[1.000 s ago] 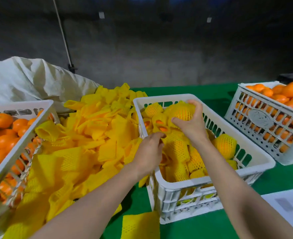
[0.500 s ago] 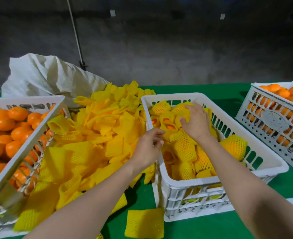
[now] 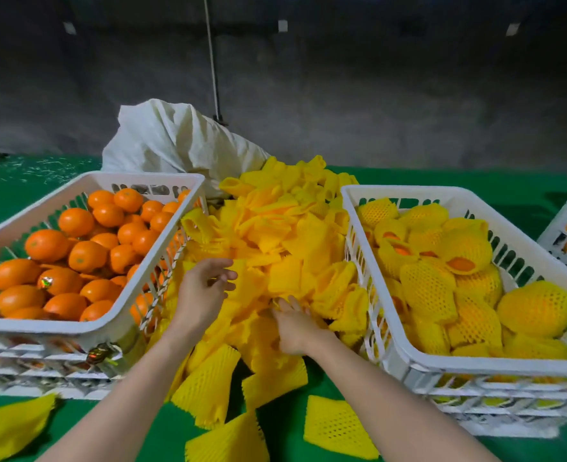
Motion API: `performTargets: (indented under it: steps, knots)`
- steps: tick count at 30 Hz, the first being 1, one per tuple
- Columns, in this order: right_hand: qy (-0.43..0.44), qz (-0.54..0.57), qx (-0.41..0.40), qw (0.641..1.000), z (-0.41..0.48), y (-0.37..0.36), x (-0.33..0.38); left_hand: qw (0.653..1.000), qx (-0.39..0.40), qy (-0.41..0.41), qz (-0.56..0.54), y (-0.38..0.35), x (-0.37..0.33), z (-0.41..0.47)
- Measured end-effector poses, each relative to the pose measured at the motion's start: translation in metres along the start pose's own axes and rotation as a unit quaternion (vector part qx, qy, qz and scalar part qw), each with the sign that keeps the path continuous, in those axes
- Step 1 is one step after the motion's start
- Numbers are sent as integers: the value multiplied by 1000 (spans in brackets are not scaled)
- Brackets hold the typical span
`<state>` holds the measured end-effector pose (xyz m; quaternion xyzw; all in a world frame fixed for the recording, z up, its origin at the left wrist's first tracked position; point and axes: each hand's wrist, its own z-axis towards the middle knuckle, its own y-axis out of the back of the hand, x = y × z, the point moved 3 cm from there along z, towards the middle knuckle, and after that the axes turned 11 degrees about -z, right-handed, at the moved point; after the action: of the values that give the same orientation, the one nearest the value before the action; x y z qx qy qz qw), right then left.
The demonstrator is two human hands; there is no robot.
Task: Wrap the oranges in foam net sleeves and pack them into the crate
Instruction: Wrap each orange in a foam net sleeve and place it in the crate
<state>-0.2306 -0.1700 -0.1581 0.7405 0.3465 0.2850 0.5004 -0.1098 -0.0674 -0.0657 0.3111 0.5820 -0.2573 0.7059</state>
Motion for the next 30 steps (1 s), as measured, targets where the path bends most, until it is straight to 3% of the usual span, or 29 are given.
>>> performTargets:
  steps: [2,5,8,11,14,17,22,24,26,28,30]
  knots:
    - [2,-15,-16,1000,8,-4,-1,1000,7,18,21,11,10,-6]
    - [-10,57,-159,986,6,20,-2,997,44,32,61,20,18,-13]
    - [32,282,-266,921,-15,63,5,989,131,45,46,18,17,-16]
    - [95,426,-244,866,-35,88,18,982,173,53,-43,13,9,-15]
    - [110,392,-243,880,-44,97,28,984,149,41,-83,17,1,-9]
    - [132,248,-322,904,-48,108,40,991,135,-12,-21,29,-8,-3]
    - [131,132,-472,862,-42,121,74,991,55,-24,117,54,-13,4]
    - [153,148,-461,862,-34,127,90,994,50,-25,95,69,-18,7]
    - [166,224,-421,863,-23,132,100,996,82,-13,19,91,-24,16]
    - [163,308,-381,857,-14,139,108,997,63,-27,-40,125,-33,29]
    - [158,389,-335,843,-3,144,119,999,17,-31,27,161,-30,51]
